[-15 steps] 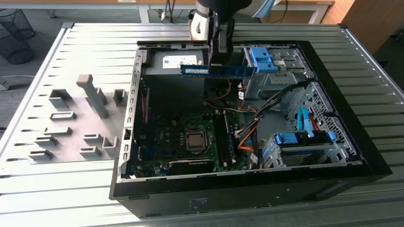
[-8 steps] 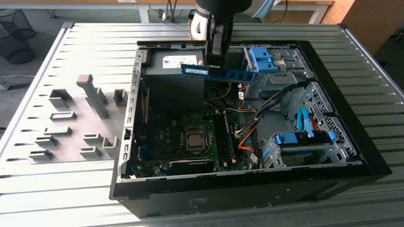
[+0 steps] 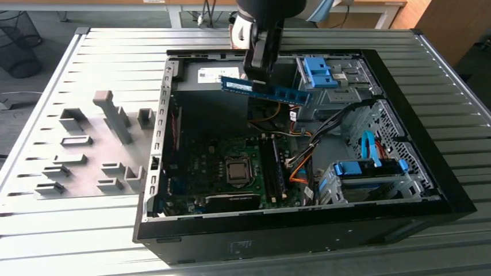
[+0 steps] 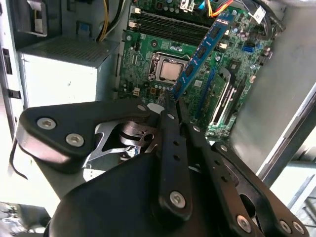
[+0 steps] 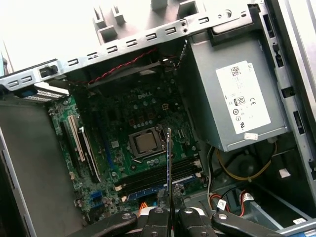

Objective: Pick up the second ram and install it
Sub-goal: 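Insert the second ram into the second slot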

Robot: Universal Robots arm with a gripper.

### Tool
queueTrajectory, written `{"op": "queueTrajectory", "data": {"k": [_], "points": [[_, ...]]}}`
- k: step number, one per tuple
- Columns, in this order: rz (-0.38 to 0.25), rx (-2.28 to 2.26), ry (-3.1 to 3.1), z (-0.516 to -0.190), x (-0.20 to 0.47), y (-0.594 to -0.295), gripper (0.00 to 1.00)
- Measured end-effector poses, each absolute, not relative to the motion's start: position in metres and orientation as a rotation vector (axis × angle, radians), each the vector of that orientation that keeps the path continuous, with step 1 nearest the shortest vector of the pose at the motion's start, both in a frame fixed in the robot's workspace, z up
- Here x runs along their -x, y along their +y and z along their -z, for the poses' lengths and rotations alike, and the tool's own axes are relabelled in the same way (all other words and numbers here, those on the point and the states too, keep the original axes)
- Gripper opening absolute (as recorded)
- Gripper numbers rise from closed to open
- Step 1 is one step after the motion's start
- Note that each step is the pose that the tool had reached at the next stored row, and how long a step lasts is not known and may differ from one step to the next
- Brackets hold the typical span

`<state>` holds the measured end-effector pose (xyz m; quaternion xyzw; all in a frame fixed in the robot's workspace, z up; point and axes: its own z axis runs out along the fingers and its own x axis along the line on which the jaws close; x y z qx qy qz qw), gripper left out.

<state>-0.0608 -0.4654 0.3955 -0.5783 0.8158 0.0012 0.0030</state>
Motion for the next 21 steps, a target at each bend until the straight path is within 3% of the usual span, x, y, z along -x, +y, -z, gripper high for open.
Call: {"op": "queueTrajectory", "data": {"k": [21], "points": [[-0.002, 1.740, 2.610, -0.3949, 0.0608, -0.4654, 0.14]]}}
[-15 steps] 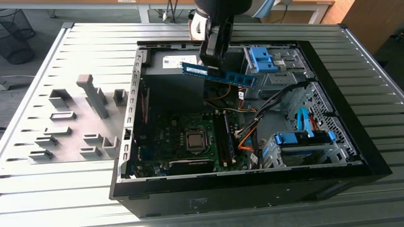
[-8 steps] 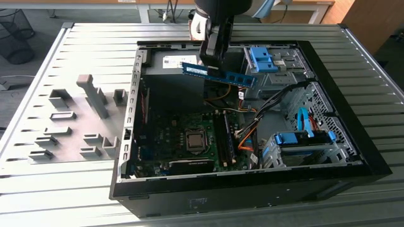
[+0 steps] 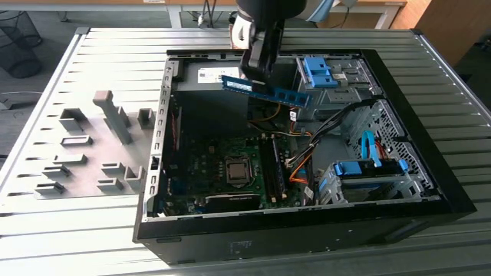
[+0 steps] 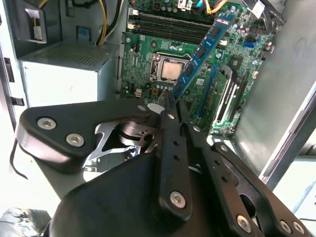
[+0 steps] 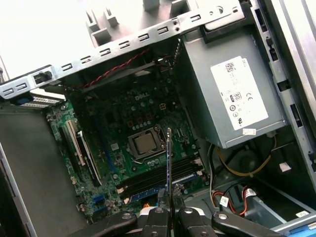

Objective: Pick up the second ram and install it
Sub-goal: 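Insert the second ram into the second slot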

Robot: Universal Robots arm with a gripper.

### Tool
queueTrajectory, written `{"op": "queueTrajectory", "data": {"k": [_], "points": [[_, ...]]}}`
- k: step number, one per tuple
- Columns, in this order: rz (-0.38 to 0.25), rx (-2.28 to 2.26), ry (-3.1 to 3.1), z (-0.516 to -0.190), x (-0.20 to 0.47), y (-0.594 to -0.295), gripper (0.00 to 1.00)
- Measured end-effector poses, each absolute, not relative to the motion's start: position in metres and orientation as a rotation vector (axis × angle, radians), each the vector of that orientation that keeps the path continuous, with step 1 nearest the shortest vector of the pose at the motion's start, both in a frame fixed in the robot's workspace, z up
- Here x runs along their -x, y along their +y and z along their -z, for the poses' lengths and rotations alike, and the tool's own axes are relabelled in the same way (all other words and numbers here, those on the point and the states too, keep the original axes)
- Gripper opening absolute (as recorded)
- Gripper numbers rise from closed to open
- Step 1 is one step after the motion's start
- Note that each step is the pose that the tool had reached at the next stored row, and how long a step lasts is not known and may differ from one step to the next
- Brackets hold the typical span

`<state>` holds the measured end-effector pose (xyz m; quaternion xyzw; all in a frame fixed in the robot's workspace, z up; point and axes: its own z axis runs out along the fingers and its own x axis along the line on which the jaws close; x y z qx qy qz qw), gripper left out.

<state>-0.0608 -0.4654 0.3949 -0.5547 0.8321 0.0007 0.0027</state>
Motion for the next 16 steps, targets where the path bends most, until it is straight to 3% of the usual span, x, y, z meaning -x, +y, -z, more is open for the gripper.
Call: {"op": "queueTrajectory", "data": {"k": [16], "points": [[0.002, 1.401, 2.807, -0.3911, 0.0608, -0.4654, 0.14]]}}
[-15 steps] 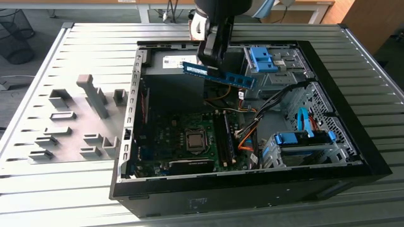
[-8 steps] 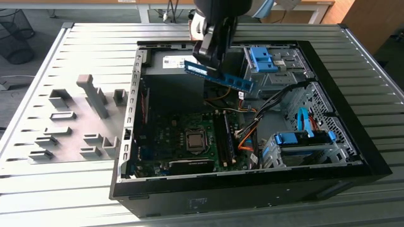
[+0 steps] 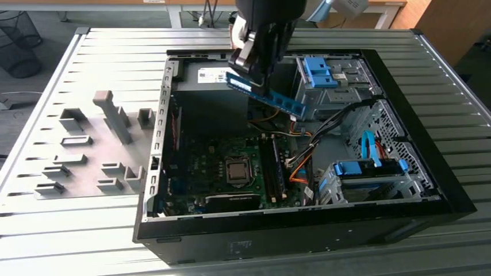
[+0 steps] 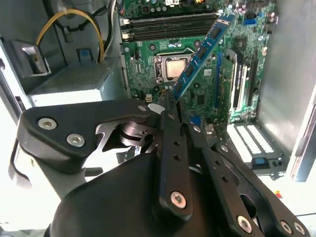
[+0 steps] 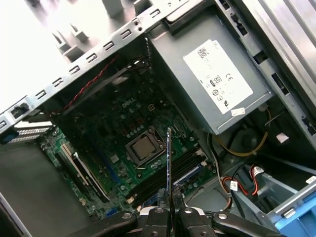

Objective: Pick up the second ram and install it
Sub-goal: 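Insert the second ram into the second slot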

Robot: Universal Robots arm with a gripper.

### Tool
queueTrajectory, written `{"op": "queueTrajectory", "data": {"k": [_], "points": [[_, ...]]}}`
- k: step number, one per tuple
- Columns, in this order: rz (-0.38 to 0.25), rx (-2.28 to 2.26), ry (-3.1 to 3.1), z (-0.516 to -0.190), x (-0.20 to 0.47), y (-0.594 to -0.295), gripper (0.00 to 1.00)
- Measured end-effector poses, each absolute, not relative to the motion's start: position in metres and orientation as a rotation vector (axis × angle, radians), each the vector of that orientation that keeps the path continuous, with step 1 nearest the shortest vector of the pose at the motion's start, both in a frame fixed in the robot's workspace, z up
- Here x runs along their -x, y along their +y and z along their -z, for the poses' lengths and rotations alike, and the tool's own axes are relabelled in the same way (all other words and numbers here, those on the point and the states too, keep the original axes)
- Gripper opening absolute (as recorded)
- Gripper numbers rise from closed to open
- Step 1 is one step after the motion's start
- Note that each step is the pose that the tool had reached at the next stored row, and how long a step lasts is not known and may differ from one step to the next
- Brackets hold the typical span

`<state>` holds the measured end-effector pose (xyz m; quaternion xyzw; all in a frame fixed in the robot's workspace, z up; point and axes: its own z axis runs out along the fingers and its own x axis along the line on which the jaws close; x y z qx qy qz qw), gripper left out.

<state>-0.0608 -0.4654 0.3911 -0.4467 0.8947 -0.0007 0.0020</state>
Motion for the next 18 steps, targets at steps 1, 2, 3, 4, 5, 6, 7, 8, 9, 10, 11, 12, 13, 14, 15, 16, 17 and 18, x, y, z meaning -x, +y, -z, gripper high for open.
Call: {"op": "queueTrajectory", "data": {"k": [1, 2, 3, 4, 5, 6, 7, 8, 9, 10, 11, 12, 13, 14, 15, 16, 17, 18], "points": [[0.003, 1.381, 2.817, -0.3908, 0.0608, -0.4654, 0.14], [0.003, 1.362, 2.827, -0.3906, 0.0608, -0.4654, 0.14], [0.003, 1.343, 2.836, -0.3904, 0.0608, -0.4654, 0.14], [0.004, 1.268, 2.870, -0.3895, 0.0608, -0.4654, 0.14], [0.005, 1.245, 2.881, -0.3893, 0.0608, -0.4654, 0.14], [0.005, 1.222, 2.890, -0.3891, 0.0608, -0.4654, 0.14], [0.005, 1.200, 2.900, -0.3889, 0.0608, -0.4654, 0.14], [0.005, 1.177, 2.909, -0.3887, 0.0608, -0.4654, 0.14], [0.005, 1.153, 2.919, -0.3885, 0.0608, -0.4654, 0.14], [0.005, 1.128, 2.929, -0.3883, 0.0608, -0.4654, 0.14], [0.005, 1.102, 2.939, -0.3881, 0.0608, -0.4654, 0.14], [0.005, 1.077, 2.948, -0.3880, 0.0608, -0.4654, 0.14], [0.005, 1.053, 2.957, -0.3877, 0.0608, -0.4654, 0.14], [0.006, 1.025, 2.966, -0.3874, 0.0608, -0.4654, 0.14], [0.006, 0.999, 2.975, -0.3872, 0.0608, -0.4654, 0.14], [0.006, 0.972, 2.984, -0.3869, 0.0608, -0.4654, 0.14], [0.007, 0.944, 2.994, -0.3866, 0.0608, -0.4654, 0.14], [0.007, 0.917, 3.002, -0.3864, 0.0608, -0.4654, 0.14]]}}
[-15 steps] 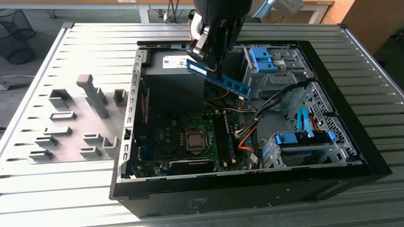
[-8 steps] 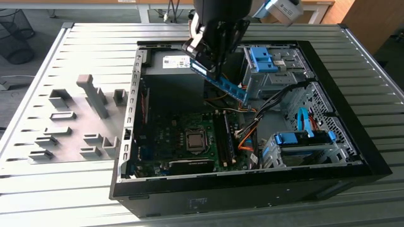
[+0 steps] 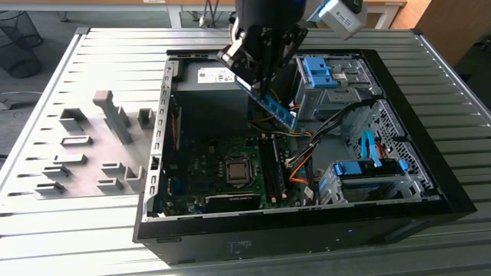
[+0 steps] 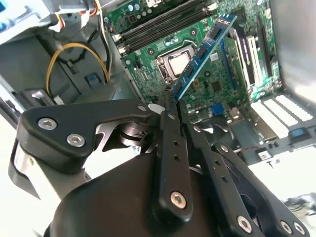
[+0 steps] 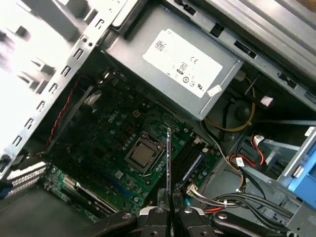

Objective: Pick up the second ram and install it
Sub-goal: 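Insert the second ram into the second slot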

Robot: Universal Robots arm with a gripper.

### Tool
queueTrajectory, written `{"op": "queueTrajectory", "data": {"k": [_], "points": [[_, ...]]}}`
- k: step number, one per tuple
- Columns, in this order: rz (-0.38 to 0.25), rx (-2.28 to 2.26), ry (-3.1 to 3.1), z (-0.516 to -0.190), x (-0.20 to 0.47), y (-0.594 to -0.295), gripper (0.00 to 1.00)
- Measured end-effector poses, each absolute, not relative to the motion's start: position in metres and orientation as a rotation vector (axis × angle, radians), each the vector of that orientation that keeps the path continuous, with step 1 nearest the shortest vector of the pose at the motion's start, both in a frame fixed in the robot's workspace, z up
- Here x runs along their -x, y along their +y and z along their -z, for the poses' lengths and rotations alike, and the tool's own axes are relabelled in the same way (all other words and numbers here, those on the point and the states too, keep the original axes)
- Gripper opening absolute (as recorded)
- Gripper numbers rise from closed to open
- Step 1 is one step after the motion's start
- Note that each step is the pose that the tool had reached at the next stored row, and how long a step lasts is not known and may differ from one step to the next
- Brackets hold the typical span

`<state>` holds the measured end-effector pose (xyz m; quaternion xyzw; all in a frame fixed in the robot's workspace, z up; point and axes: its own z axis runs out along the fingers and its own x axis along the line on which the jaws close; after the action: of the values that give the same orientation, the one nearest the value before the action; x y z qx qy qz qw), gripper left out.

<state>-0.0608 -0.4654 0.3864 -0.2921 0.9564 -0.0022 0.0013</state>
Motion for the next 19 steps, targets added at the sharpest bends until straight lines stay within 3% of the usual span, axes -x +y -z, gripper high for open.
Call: {"op": "queueTrajectory", "data": {"k": [19], "points": [[0.018, 0.397, 3.117, -0.3798, 0.0608, -0.4654, 0.14]]}}
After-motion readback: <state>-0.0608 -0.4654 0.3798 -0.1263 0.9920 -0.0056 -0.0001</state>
